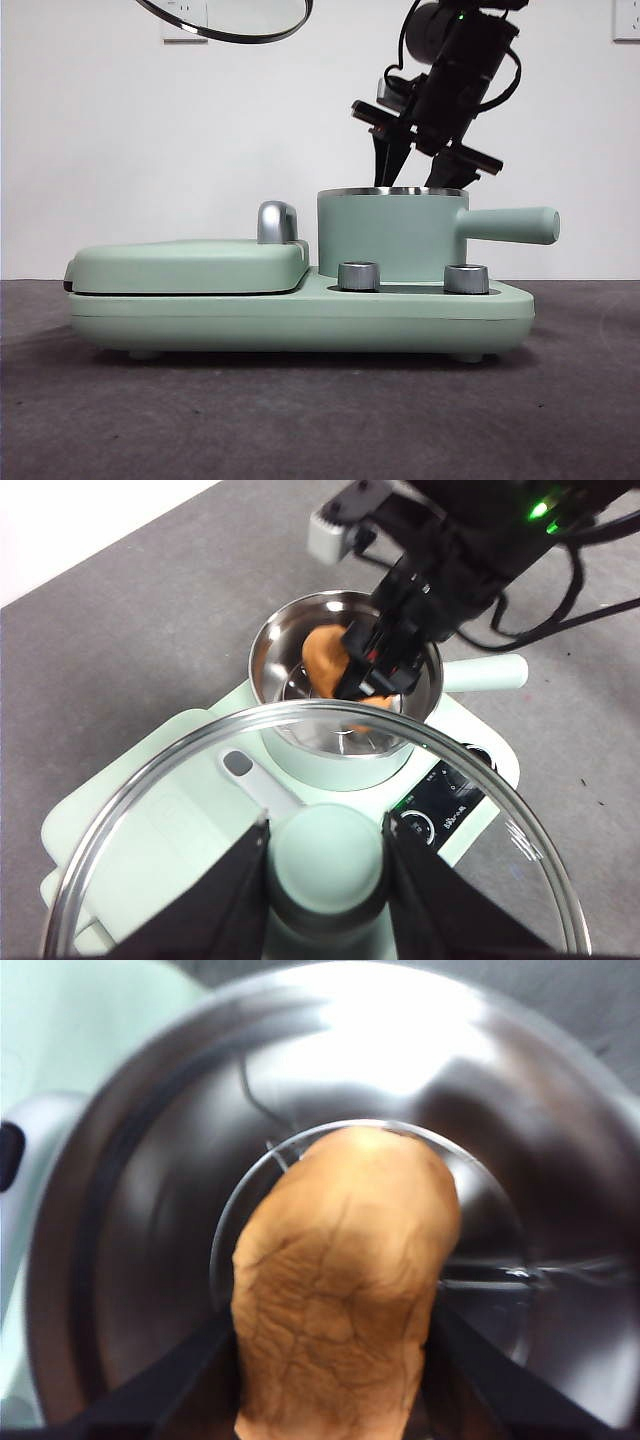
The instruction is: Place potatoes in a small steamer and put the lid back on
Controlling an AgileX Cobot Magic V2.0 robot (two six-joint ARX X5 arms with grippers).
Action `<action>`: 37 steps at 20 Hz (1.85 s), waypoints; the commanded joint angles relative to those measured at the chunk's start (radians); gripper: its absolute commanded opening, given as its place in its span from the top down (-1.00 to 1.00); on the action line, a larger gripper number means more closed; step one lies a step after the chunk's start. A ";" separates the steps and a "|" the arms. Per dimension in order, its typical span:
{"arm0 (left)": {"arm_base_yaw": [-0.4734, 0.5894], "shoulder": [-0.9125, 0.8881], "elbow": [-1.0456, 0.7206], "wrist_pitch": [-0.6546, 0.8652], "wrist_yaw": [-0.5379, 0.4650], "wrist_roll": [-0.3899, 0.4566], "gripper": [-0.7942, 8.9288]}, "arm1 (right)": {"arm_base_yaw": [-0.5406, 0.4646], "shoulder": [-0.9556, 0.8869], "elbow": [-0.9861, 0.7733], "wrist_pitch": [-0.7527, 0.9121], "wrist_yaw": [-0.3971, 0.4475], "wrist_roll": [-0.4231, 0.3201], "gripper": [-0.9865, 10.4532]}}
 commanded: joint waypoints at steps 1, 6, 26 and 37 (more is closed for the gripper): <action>-0.006 -0.001 0.031 0.021 0.003 -0.002 0.80 | 0.009 0.021 0.028 0.001 0.000 0.005 0.43; -0.006 -0.001 0.031 0.025 0.003 -0.001 0.80 | 0.009 0.021 0.106 -0.064 0.000 0.002 0.07; -0.006 0.146 0.030 0.078 0.016 0.002 0.80 | 0.017 -0.618 -0.151 -0.525 0.248 -0.135 0.07; -0.049 0.335 0.030 0.317 0.177 0.122 0.80 | 0.017 -1.430 -0.770 -0.226 0.224 -0.105 0.07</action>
